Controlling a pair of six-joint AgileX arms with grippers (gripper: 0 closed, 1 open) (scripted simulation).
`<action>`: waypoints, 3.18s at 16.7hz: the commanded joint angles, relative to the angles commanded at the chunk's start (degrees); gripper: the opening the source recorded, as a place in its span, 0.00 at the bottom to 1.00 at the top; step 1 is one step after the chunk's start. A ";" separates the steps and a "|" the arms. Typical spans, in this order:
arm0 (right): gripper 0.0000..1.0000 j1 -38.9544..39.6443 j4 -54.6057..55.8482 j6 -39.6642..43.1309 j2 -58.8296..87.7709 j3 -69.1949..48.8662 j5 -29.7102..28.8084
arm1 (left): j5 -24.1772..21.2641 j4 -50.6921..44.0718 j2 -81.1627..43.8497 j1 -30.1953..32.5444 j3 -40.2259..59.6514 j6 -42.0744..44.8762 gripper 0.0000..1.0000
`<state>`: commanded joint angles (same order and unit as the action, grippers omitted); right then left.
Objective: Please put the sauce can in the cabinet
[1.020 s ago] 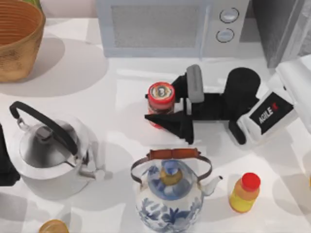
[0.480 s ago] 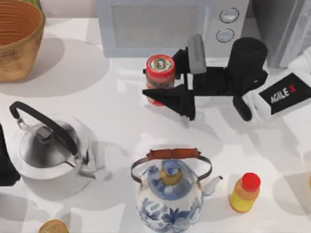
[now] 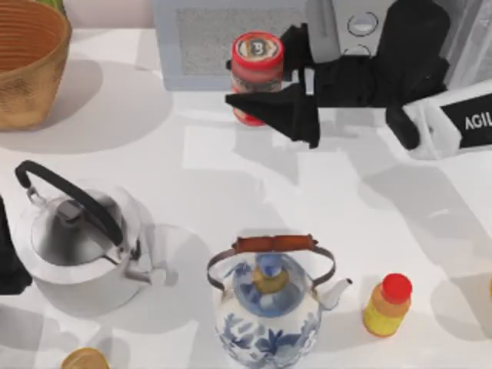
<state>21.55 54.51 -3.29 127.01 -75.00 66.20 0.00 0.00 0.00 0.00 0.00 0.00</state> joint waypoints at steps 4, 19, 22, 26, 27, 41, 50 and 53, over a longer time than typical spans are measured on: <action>0.00 -0.07 -0.04 -0.04 -0.42 0.07 -0.19 | 0.00 0.00 0.00 0.00 0.00 0.00 1.00; 0.00 -11.21 -28.26 1.52 -69.57 38.89 -34.38 | 0.00 0.00 0.00 0.00 0.00 0.00 1.00; 0.00 -14.52 -36.39 2.00 -88.63 50.05 -44.29 | 0.00 0.00 0.00 0.00 0.00 0.00 1.00; 0.00 -18.20 -45.75 2.64 -109.99 62.92 -55.62 | 0.00 0.00 0.00 0.00 0.00 0.00 1.00; 0.00 -18.97 -47.72 2.78 -114.21 65.64 -58.02 | 0.00 0.00 0.00 0.00 0.00 0.00 1.00; 0.00 -20.86 -54.97 3.11 -125.17 73.16 -66.10 | 0.00 0.00 0.00 0.00 0.00 0.00 1.00; 0.00 -16.72 -65.40 2.58 -98.09 37.72 -69.78 | 0.00 0.00 0.00 0.00 0.00 0.00 1.00; 0.00 -15.33 -70.32 2.48 -85.53 20.20 -71.97 | 0.00 0.00 0.00 0.00 0.00 0.00 1.00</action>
<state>6.22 -15.82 -0.81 41.48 -54.80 -5.77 0.00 0.00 0.00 0.00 0.00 0.00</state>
